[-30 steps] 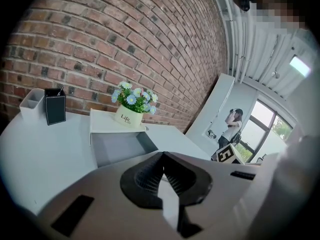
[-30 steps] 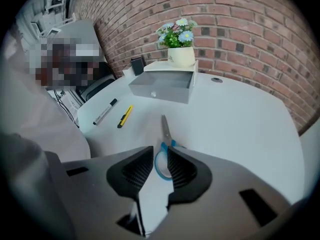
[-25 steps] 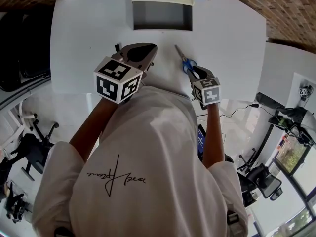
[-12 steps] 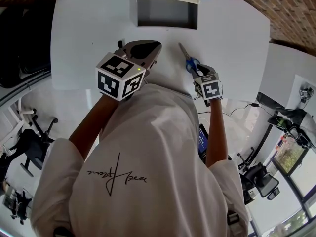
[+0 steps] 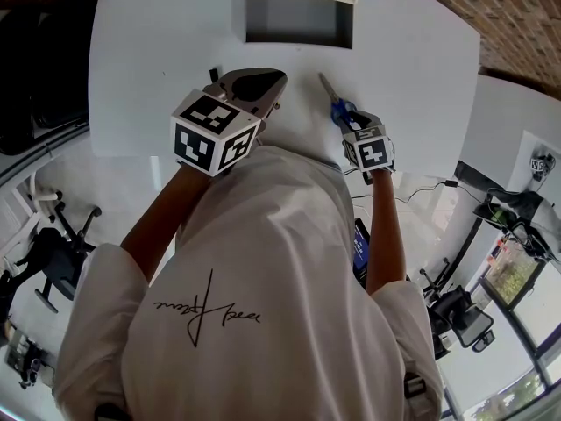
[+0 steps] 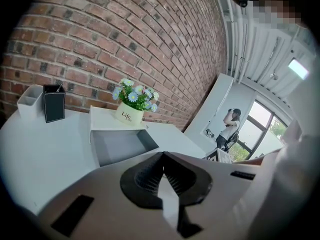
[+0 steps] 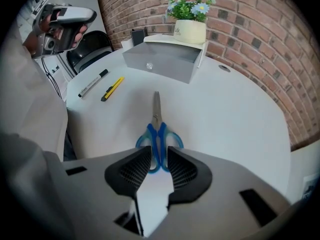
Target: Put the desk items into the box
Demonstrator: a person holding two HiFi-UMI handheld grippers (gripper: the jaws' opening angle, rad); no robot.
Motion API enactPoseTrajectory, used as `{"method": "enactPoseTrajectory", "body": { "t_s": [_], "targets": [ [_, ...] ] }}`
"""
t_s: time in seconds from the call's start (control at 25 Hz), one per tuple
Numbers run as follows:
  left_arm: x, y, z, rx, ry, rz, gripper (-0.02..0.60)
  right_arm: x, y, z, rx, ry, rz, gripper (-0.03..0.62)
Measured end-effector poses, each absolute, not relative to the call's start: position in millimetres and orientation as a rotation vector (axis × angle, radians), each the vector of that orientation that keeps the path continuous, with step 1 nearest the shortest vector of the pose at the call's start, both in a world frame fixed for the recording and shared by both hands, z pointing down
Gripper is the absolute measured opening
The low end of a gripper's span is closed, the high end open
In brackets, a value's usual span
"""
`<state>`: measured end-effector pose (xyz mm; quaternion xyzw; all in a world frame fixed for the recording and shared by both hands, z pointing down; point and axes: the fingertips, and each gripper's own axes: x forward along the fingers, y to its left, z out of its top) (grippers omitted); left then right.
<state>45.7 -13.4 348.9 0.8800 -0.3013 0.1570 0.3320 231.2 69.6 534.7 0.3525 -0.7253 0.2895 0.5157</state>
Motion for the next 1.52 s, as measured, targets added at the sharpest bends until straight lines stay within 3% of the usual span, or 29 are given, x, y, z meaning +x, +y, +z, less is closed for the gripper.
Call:
{"method": "enactPoseTrajectory", "body": {
  "t_s": [0.28, 1.52],
  "targets": [
    [42, -21, 343, 2.241, -0.778, 0.311, 0.005, 231, 68, 536, 0.833, -1.739, 0.717, 0.120],
    [38, -18, 358, 2.199, -0.723, 0.355, 0.005, 230, 66, 534, 0.875, -1.722, 0.839, 0.094]
  ]
}}
